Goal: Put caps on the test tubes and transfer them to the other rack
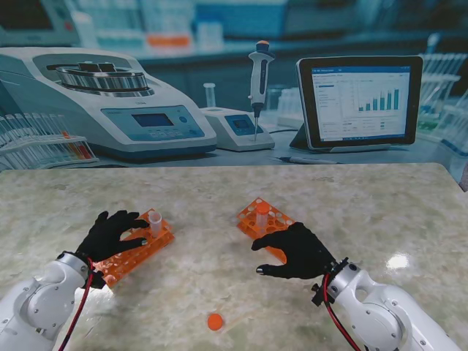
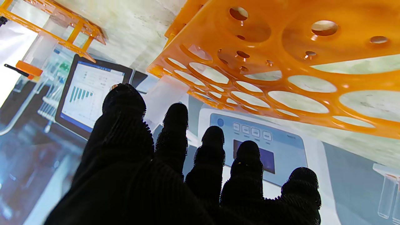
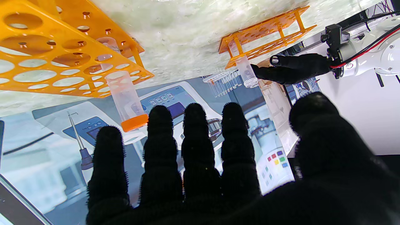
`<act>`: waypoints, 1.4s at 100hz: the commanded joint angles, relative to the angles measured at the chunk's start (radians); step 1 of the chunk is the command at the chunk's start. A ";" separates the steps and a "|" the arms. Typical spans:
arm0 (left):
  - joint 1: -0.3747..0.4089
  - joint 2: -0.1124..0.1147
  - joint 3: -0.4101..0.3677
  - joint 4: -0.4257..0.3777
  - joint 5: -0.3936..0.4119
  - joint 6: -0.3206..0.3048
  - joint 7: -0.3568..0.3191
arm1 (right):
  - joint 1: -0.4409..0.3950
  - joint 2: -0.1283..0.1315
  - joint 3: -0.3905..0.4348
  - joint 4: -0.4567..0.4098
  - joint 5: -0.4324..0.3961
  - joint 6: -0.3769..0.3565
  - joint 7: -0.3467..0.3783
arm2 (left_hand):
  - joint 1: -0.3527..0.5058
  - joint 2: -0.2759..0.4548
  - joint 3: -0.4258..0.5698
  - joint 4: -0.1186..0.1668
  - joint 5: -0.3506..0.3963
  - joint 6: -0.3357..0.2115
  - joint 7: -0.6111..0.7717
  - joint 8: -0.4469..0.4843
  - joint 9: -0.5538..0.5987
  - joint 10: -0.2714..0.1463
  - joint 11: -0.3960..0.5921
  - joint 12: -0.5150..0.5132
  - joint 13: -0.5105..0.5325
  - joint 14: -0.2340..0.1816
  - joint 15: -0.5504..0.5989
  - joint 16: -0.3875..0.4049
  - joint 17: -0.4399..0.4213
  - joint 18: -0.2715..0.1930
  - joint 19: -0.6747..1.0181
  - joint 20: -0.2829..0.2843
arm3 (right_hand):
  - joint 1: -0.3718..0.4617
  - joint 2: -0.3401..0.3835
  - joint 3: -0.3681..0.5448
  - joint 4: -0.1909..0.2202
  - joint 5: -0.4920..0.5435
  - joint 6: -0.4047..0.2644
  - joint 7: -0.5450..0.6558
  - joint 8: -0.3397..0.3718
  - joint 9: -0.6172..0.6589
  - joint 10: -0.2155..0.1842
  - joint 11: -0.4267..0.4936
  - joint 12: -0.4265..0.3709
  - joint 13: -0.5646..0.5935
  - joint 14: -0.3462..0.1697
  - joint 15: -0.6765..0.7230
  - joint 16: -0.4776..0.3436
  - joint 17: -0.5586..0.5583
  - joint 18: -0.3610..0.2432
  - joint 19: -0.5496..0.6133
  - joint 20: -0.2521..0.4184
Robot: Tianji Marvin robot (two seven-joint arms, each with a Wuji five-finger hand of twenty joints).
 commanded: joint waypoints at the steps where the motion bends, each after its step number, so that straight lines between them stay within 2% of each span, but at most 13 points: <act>1: -0.012 -0.001 0.012 0.005 -0.002 0.008 -0.012 | -0.006 -0.001 -0.002 0.001 0.003 -0.001 0.003 | -0.010 -0.022 -0.001 0.001 -0.026 0.019 -0.032 -0.021 -0.032 0.013 -0.023 -0.012 -0.035 -0.006 -0.015 -0.006 -0.023 -0.003 -0.037 0.023 | -0.028 0.022 -0.016 0.022 -0.023 -0.002 -0.002 0.001 -0.007 -0.024 -0.010 0.001 -0.021 -0.024 -0.011 -0.011 -0.015 0.022 0.001 -0.016; 56: -0.064 0.001 0.072 0.039 -0.005 0.026 -0.018 | -0.007 -0.001 -0.001 0.001 0.005 -0.008 0.004 | -0.019 -0.045 0.006 0.004 -0.061 0.038 -0.053 -0.073 -0.076 0.027 -0.032 -0.037 -0.059 -0.010 -0.017 -0.009 -0.020 -0.003 -0.044 0.011 | -0.029 0.021 -0.015 0.022 -0.023 -0.002 -0.002 0.001 -0.006 -0.022 -0.010 0.001 -0.020 -0.025 -0.011 -0.011 -0.017 0.024 0.000 -0.017; 98: -0.010 0.008 0.016 -0.024 0.001 0.004 -0.061 | -0.003 0.000 -0.008 0.004 0.008 -0.008 0.007 | -0.027 -0.035 0.007 0.002 -0.057 0.031 -0.044 -0.080 -0.074 0.031 -0.032 -0.041 -0.057 -0.005 -0.017 -0.011 -0.021 -0.002 -0.043 0.010 | -0.029 0.022 -0.015 0.021 -0.024 -0.002 -0.003 0.001 -0.007 -0.022 -0.010 0.001 -0.019 -0.026 -0.011 -0.011 -0.018 0.023 0.000 -0.019; 121: 0.017 0.014 -0.011 -0.063 0.009 0.009 -0.096 | -0.001 0.000 -0.010 0.004 0.009 -0.008 0.007 | -0.034 -0.028 0.004 0.001 -0.068 0.043 -0.051 -0.086 -0.084 0.034 -0.037 -0.045 -0.067 -0.005 -0.019 -0.012 -0.021 -0.005 -0.051 0.001 | -0.028 0.021 -0.015 0.021 -0.022 -0.002 -0.003 0.001 -0.006 -0.023 -0.010 0.001 -0.019 -0.027 -0.011 -0.012 -0.018 0.023 0.001 -0.019; 140: 0.014 0.014 -0.010 -0.067 0.011 0.007 -0.099 | 0.000 0.000 -0.012 0.005 0.010 -0.009 0.009 | -0.047 -0.027 0.001 0.000 -0.082 0.056 -0.064 -0.094 -0.098 0.039 -0.044 -0.050 -0.083 -0.006 -0.024 -0.016 -0.018 -0.006 -0.057 -0.010 | -0.029 0.020 -0.016 0.021 -0.023 -0.001 -0.003 0.001 -0.007 -0.021 -0.010 0.001 -0.019 -0.024 -0.011 -0.012 -0.018 0.023 0.000 -0.020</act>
